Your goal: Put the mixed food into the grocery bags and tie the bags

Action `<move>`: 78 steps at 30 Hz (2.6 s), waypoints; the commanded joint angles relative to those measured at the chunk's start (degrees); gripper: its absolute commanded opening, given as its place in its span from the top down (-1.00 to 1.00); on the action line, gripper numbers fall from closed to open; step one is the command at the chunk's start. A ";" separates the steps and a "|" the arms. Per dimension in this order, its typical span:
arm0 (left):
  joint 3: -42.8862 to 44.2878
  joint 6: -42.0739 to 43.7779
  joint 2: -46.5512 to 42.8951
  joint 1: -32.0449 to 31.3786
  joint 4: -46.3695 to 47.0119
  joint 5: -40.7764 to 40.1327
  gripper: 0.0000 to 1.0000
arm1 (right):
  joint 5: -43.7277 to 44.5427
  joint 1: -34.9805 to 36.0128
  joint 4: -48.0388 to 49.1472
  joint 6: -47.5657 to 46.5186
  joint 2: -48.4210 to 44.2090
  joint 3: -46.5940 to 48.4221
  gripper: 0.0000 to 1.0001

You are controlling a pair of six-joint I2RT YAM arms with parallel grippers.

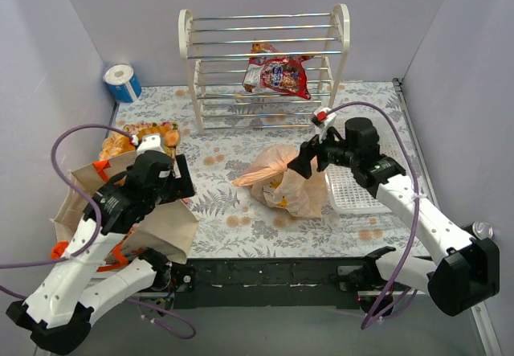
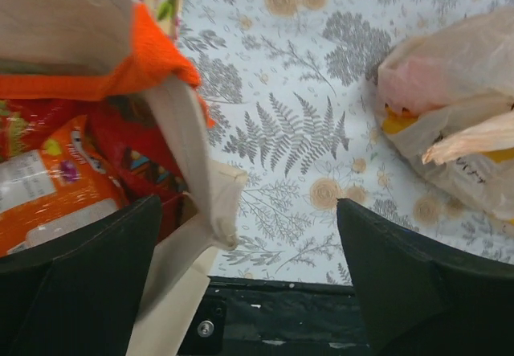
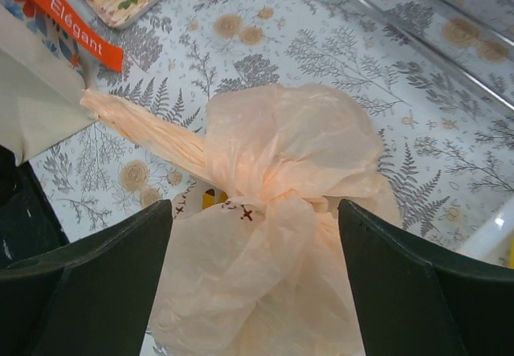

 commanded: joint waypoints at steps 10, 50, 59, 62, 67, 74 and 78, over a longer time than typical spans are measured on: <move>-5.27 7.47 14.12 0.01 27.96 35.28 1.00 | 28.26 18.23 -3.17 -9.48 14.70 4.19 -0.93; 5.55 25.14 9.74 0.62 36.90 -8.05 -0.96 | 26.03 17.01 1.71 3.08 -2.61 33.37 0.97; 3.69 21.98 12.81 24.29 37.20 9.87 -0.96 | 19.05 27.28 21.25 3.18 13.36 38.11 0.97; 4.75 19.07 13.26 33.72 38.78 17.70 -0.96 | 19.31 31.85 24.60 0.11 19.96 42.24 0.97; 4.84 18.01 13.87 40.69 38.96 21.50 -0.96 | 19.74 36.52 24.42 -6.57 25.26 39.63 0.97; 1.24 18.71 11.68 42.11 41.59 23.78 -0.96 | 21.76 36.87 22.15 -8.51 20.27 21.97 0.97; 0.10 18.80 11.67 42.11 43.09 27.91 -0.96 | 27.73 36.87 14.78 -11.57 13.23 16.41 0.97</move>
